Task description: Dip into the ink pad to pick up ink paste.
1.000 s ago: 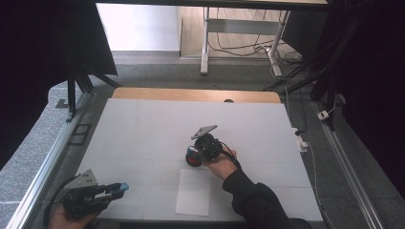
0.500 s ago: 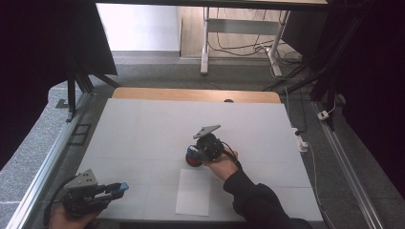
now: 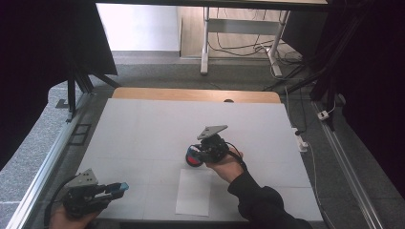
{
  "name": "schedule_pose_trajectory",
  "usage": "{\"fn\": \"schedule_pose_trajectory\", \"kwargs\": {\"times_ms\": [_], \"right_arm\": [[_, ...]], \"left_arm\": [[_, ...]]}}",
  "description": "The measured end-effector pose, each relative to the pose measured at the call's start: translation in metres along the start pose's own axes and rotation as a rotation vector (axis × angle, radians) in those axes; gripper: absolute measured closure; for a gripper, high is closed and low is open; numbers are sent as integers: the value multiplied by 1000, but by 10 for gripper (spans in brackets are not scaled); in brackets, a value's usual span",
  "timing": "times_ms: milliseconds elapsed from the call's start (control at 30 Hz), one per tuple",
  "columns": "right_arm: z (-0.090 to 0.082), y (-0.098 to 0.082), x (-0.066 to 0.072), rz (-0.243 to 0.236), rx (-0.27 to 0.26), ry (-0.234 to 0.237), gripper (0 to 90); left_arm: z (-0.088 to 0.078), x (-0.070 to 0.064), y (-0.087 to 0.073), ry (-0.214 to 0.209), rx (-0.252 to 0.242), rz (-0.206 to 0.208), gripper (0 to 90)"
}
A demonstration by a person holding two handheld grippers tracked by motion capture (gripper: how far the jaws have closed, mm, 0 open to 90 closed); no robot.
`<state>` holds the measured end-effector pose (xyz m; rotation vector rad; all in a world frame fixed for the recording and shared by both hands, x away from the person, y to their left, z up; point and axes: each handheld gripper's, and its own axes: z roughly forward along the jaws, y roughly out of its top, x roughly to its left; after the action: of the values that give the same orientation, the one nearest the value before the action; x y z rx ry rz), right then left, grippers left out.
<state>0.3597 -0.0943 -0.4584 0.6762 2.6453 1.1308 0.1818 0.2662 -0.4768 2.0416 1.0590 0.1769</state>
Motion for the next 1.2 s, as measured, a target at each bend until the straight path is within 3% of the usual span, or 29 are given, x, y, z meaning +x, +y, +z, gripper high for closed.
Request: {"fn": "schedule_pose_trajectory", "kwargs": {"times_ms": [533, 1200], "right_arm": [[-34, -3, 16, -1, -80, 59, 716], [-60, -23, 31, 13, -106, 90, 716]], "left_arm": [[-1, 0, 0, -5, -4, -2, 681], [0, 0, 0, -4, -2, 3, 681]]}}
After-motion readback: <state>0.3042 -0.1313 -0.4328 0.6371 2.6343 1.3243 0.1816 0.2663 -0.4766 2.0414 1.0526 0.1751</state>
